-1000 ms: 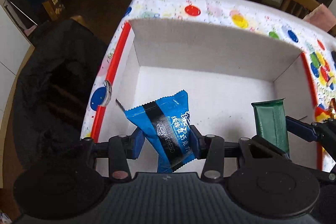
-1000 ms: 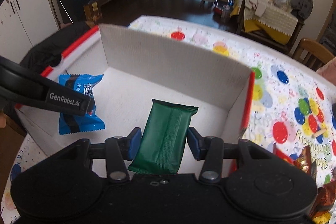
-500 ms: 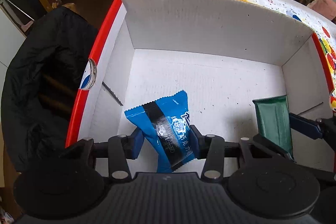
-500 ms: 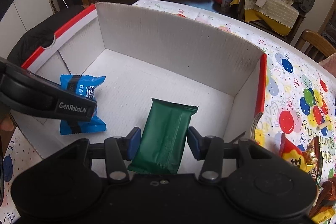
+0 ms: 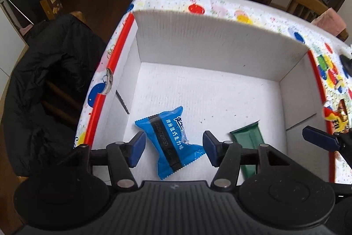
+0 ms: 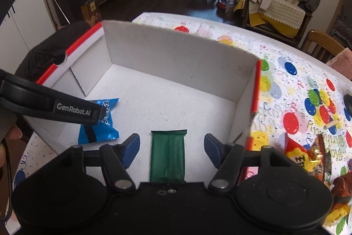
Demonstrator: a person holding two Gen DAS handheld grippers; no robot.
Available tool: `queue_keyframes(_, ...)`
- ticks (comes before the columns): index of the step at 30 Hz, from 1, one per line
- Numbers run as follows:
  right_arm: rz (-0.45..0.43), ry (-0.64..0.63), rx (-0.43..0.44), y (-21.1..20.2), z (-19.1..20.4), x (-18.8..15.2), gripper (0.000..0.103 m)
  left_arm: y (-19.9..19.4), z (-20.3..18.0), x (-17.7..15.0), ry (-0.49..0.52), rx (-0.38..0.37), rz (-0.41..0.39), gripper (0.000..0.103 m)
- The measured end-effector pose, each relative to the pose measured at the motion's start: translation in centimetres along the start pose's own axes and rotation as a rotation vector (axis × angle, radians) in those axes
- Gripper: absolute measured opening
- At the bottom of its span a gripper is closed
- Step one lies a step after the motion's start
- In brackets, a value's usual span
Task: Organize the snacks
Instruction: 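Open the left tool dropping the blue packet while the right tool releases the green bar, then grasp the red chip bag with the left tool while the right tool grasps the silver packet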
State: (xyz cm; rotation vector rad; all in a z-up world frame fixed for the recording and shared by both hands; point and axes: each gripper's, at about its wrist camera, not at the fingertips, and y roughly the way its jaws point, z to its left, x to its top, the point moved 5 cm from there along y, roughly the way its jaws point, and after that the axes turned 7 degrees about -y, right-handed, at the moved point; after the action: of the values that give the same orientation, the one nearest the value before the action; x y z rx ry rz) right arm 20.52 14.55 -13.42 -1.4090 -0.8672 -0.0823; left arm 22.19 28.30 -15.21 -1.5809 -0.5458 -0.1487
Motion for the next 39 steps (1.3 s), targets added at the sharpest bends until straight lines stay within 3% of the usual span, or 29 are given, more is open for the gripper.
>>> queue_keyframes(7,-0.083,0.029,-0.011,-3.7,-0.7,-0.2,0.079,-3.6,-0.1,-0.2,-0.012,-0.044,-0.076,0.06)
queue_keyframes(10,-0.117,0.053,-0.009,-5.3,-1.0,-0.5,0.08,-5.3,-0.2,-0.6,-0.018,-0.063,-0.111,0.067)
queue_keyframes(21,-0.22,0.173,0.001,-10.3,-2.8,-3.0,0.086,-10.6,-2.6,-3.5,0.035,-0.093,-0.23,0.067)
queue_keyframes(23,-0.239,0.188,0.008,-11.2,-3.3,-3.5,0.088,-11.4,-3.3,-4.1,0.044,-0.103,-0.246,0.071)
queue_keyframes(34,-0.32,0.228,-0.003,-15.7,-8.1,-7.7,0.095,-13.8,-8.9,-7.5,0.024,-0.171,-0.282,0.083)
queue_keyframes(39,-0.328,0.257,-0.075,-17.0,-11.7,-10.8,0.099,-13.1,-12.8,-9.3,0.062,-0.167,-0.26,0.084)
